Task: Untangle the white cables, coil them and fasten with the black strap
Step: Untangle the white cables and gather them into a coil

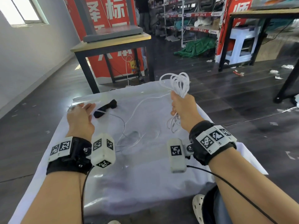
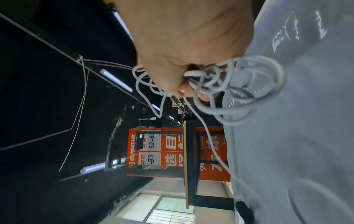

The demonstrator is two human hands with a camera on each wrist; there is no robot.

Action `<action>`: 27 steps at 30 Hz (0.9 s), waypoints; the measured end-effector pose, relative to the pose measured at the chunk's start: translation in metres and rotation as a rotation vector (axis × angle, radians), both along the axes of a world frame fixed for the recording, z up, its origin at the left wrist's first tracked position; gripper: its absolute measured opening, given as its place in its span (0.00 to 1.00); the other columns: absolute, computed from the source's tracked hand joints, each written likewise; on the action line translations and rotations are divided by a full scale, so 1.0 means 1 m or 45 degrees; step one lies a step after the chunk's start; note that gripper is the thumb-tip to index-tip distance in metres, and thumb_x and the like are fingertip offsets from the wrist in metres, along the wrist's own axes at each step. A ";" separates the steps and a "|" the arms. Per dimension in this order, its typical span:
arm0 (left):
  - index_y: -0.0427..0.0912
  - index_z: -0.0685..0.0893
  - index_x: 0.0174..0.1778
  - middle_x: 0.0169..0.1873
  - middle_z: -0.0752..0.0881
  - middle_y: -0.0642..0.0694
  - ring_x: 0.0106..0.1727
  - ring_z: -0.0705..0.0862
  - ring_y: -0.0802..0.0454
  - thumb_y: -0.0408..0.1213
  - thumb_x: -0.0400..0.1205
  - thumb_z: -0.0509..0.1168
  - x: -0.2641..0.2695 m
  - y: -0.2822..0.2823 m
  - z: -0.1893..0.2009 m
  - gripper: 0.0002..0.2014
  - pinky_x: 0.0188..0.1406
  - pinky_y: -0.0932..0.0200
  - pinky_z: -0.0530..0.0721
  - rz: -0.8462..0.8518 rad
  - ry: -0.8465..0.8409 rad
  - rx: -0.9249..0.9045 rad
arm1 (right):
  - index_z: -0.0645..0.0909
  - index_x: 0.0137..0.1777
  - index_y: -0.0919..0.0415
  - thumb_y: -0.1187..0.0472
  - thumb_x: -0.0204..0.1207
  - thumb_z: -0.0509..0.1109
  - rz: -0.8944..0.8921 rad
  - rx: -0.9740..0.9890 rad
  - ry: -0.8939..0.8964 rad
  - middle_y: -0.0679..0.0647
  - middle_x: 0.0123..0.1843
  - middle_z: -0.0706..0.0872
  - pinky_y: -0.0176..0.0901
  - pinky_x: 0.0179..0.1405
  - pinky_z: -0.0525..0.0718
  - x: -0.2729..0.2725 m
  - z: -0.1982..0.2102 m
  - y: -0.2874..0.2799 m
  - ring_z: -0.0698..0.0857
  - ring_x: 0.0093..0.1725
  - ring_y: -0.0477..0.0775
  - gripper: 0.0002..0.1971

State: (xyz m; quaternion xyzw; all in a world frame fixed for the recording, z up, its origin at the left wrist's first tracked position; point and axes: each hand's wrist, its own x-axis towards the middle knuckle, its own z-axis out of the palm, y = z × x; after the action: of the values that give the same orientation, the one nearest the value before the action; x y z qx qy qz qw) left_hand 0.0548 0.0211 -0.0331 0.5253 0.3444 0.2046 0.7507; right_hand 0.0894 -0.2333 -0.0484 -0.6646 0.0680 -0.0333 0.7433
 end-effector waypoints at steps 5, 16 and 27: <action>0.33 0.77 0.57 0.60 0.83 0.35 0.51 0.85 0.50 0.27 0.86 0.52 0.004 0.009 -0.013 0.09 0.39 0.66 0.74 -0.124 -0.013 0.066 | 0.74 0.37 0.60 0.61 0.82 0.64 -0.109 0.207 0.006 0.50 0.24 0.67 0.30 0.15 0.66 0.002 0.004 -0.010 0.64 0.14 0.43 0.11; 0.42 0.81 0.37 0.44 0.87 0.42 0.35 0.86 0.51 0.37 0.87 0.57 0.002 -0.029 0.000 0.13 0.44 0.54 0.83 -0.666 0.303 0.994 | 0.77 0.37 0.61 0.60 0.80 0.67 0.229 0.064 0.000 0.48 0.23 0.67 0.34 0.17 0.68 -0.007 0.005 0.005 0.63 0.18 0.44 0.10; 0.34 0.82 0.58 0.51 0.90 0.39 0.49 0.91 0.45 0.48 0.87 0.57 0.000 -0.083 0.006 0.19 0.44 0.59 0.88 -0.947 -0.015 0.315 | 0.72 0.32 0.58 0.45 0.80 0.65 0.559 0.040 0.066 0.47 0.20 0.64 0.34 0.18 0.69 -0.020 0.008 0.020 0.62 0.19 0.45 0.21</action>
State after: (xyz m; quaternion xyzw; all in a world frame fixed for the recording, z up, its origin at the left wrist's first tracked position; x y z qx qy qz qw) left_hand 0.0550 -0.0619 -0.0273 0.6995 0.0989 -0.0385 0.7067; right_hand 0.0696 -0.2136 -0.0406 -0.6524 -0.0586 0.1475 0.7411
